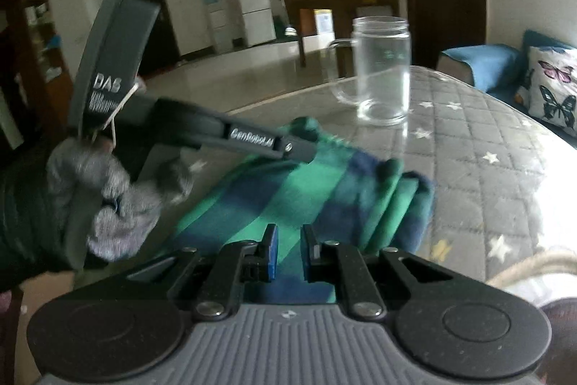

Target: Fold clothes

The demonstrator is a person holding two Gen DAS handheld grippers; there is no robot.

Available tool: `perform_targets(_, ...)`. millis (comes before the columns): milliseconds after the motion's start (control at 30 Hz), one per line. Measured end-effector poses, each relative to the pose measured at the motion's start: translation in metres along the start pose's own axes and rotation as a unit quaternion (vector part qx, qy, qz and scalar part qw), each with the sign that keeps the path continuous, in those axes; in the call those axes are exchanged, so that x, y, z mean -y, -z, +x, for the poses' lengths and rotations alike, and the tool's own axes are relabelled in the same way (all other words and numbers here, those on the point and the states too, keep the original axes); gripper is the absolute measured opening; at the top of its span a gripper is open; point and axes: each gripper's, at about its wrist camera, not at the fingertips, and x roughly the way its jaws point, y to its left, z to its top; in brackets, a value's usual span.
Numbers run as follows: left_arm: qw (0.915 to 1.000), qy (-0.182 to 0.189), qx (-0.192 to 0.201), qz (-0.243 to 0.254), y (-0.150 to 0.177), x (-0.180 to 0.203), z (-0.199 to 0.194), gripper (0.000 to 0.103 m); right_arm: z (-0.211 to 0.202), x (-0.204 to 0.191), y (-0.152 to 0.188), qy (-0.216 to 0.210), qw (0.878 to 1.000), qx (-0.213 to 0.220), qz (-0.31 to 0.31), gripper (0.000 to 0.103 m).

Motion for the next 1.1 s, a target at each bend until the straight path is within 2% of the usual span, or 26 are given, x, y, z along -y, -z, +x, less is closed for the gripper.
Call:
perform_targets(233,0.9986,0.019,0.001,0.049,0.044,0.022,-0.043,0.016,-0.016,-0.023,0.031,0.022,0.999,-0.001,-0.029,0.012)
perform_targets(467,0.9959,0.012,0.019,0.087,0.076,0.038,-0.06,0.016,-0.015,-0.015,0.051,0.041,0.999,-0.001,-0.009,0.012)
perform_targets(767,0.9942,0.022,0.021,0.103,0.089,0.046,-0.059,0.016,-0.018,0.004,0.046,0.029,0.999,-0.011,0.037,0.011)
perform_targets(867,0.9936,0.029,0.021,0.107,0.089,0.05,-0.058,0.016,-0.02,0.012,0.035,0.028,0.998,-0.001,0.053,0.012)
perform_targets(1100,0.9907,0.048,0.019,0.126,0.088,0.067,-0.051,0.016,0.015,0.045,0.009,0.057,0.996,0.0,0.075,0.012)
